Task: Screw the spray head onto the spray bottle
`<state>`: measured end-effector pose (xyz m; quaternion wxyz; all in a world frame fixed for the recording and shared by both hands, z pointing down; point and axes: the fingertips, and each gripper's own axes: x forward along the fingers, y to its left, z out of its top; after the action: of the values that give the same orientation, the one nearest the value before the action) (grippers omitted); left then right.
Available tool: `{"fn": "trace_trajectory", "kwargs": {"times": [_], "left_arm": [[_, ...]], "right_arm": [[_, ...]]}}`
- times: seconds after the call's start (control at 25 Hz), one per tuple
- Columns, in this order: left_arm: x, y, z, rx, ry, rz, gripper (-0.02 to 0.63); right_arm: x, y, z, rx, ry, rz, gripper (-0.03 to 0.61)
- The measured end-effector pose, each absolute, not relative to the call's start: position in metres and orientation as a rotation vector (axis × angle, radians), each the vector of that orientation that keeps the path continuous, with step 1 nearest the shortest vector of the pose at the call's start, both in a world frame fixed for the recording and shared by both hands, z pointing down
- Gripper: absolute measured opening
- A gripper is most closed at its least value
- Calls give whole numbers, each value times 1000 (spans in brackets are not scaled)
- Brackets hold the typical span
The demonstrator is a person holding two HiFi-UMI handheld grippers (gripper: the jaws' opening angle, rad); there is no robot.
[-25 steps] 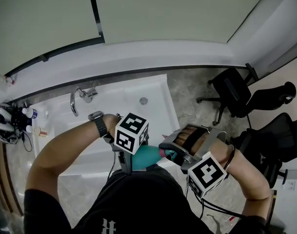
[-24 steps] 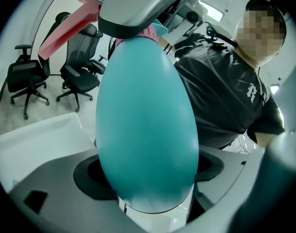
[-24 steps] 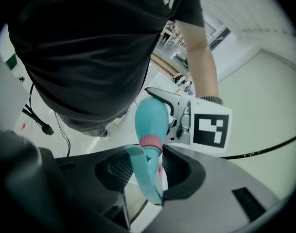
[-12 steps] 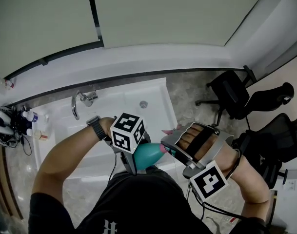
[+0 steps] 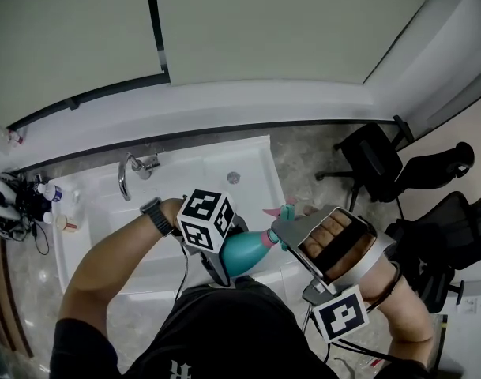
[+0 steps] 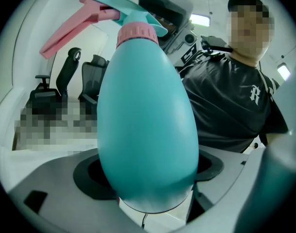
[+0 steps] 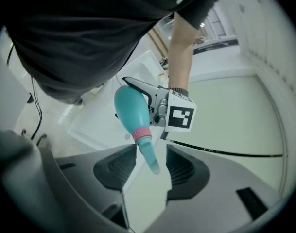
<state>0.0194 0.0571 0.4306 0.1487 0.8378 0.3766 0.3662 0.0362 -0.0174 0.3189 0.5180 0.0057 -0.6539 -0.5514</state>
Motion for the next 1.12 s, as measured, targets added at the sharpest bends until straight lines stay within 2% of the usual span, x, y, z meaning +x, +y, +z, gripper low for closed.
{"fn": "trace_trajectory", "kwargs": {"times": [0.12,0.2,0.4,0.56,0.64,0.76,0.92,1.12], "left_arm": [[21,53,435,2428,1042,1036,426],[27,44,435,2475,966,992,428],[41,1,434,2624,605,914,428],[35,-26,441,2712,193,926,428],[30,-37,443,2714,-45,923,428],[25,-51,444,2661,-382,860,428],[13,-60,445,2607,-670,805,428],[6,-61,436,2588,-753,740,428]], "right_arm": [[44,-21,311,26,-1496,-1374,166],[49,-35,295,186,-1682,-1210,166],[56,-72,266,742,-2342,-502,166],[65,-83,292,1020,-2731,184,164],[73,-93,309,1158,-2792,378,164],[78,-105,328,1348,-2779,424,121],[62,-107,345,1368,-2778,443,15],[38,-107,338,1264,-2806,361,2]]}}
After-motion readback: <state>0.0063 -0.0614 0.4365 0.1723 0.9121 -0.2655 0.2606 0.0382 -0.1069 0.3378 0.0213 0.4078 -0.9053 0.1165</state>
